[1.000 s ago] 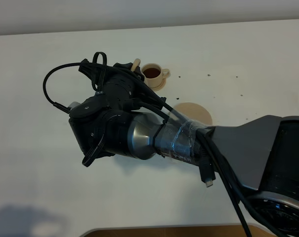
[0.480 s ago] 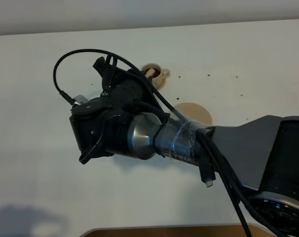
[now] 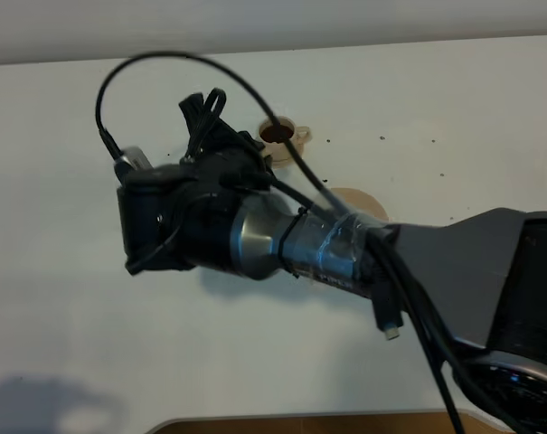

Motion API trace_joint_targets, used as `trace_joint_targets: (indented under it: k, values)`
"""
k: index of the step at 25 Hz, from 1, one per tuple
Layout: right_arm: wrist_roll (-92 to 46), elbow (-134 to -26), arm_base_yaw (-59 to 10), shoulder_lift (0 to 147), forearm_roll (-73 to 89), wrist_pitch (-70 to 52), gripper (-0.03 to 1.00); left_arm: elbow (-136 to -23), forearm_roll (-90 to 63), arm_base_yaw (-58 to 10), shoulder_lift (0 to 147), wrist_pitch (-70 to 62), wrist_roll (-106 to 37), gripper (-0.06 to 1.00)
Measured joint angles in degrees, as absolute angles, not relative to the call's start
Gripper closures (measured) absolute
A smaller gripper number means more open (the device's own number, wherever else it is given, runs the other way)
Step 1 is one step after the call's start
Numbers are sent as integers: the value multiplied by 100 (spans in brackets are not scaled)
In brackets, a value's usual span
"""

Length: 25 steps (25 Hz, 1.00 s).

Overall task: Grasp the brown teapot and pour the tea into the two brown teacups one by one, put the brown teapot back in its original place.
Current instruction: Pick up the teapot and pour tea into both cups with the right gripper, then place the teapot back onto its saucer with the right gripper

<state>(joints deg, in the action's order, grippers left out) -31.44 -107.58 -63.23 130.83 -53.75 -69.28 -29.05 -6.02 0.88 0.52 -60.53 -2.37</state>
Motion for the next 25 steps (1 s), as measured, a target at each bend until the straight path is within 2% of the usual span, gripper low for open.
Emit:
trace_joint_targets:
  k: [13, 18, 25]
  values:
    - [-1460, -10815, -6192, 12302, -3065, -6963, 85, -2905, -602, 88, 52, -6053, -237, 59]
    - [-1307, -10703, -5890, 12296, -1953, -6976, 85, -2905, -602, 88, 52, -6053, -237, 59]
    - [-1127, -10225, -5813, 12296, -1488, -6915, 85, -2905, -602, 88, 52, -6053, -237, 59]
